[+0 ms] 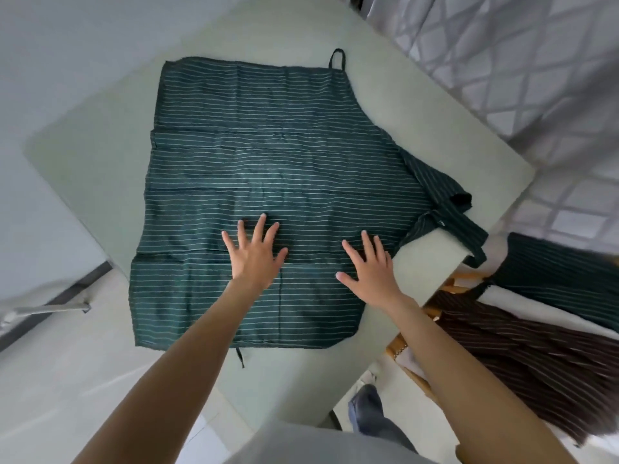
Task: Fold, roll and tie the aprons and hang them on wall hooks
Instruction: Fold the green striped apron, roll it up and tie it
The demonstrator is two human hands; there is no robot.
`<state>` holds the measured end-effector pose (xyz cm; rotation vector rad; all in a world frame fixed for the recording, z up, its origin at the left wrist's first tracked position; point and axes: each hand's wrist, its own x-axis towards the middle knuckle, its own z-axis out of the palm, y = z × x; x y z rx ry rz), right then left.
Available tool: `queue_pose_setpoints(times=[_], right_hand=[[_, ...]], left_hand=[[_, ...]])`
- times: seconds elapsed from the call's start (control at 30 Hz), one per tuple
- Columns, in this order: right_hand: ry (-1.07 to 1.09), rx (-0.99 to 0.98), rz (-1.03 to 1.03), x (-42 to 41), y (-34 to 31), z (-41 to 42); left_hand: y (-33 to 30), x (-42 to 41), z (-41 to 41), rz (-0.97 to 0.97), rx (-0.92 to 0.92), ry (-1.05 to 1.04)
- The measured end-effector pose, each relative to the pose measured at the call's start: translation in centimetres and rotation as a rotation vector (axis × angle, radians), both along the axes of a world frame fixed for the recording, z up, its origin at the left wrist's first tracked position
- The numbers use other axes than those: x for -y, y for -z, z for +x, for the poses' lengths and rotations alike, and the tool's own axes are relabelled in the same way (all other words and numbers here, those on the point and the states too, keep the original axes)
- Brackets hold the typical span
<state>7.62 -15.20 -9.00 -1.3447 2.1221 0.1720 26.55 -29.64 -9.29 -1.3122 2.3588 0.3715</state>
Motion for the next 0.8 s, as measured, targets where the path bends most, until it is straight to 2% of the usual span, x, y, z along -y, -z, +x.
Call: queue_pose_setpoints(times=[0.1, 0.17, 0.2, 0.27, 0.37, 0.47, 0.57, 0.67, 0.7, 0.8], right_hand=[[0.11, 0.038, -0.316, 0.7, -1.4, -1.8], [0.214, -0.066, -0.509, 0.7, -2.3, -4.5], [0.246, -0.143, -0.544, 0.6, -2.5, -6.1], [0.296, -0.275, -0.503, 0.1, -2.2, -9.9], [0.429, -0.365, -0.338, -1.0, -0.9, -14.6], [0.615, -0.23, -0.267, -1.3, -0.2, -17.1], [0.596, -0.082, -0.318, -1.2, -0.8, -19.0], [0.649, 0.25, -0.312, -0.4, -3.0, -21.9], [0.676, 0.299, -0.31, 0.1, -3.8, -23.6], [0.642, 0.142, -0.347, 1.7, -4.7, -28.1]], left_hand=[[-0.9, -0.1, -3.1, -0.099, -0.113, -0.033], [-0.8, -0.2, -5.9, -0.113, -0.243, 0.069], [-0.7, -0.4, -7.3, -0.098, -0.301, 0.129], [-0.5, -1.1, -10.6, -0.053, -0.354, 0.252], [-0.1, -2.4, -14.5, -0.035, -0.303, 0.34], [0.7, -2.8, -16.5, -0.004, -0.214, 0.291], [1.3, -2.8, -17.3, 0.048, -0.171, 0.263], [1.2, -2.6, -17.3, 0.063, -0.16, 0.272], [1.1, -2.5, -17.6, 0.066, -0.164, 0.268], [1.0, -2.4, -18.0, 0.078, -0.157, 0.245]])
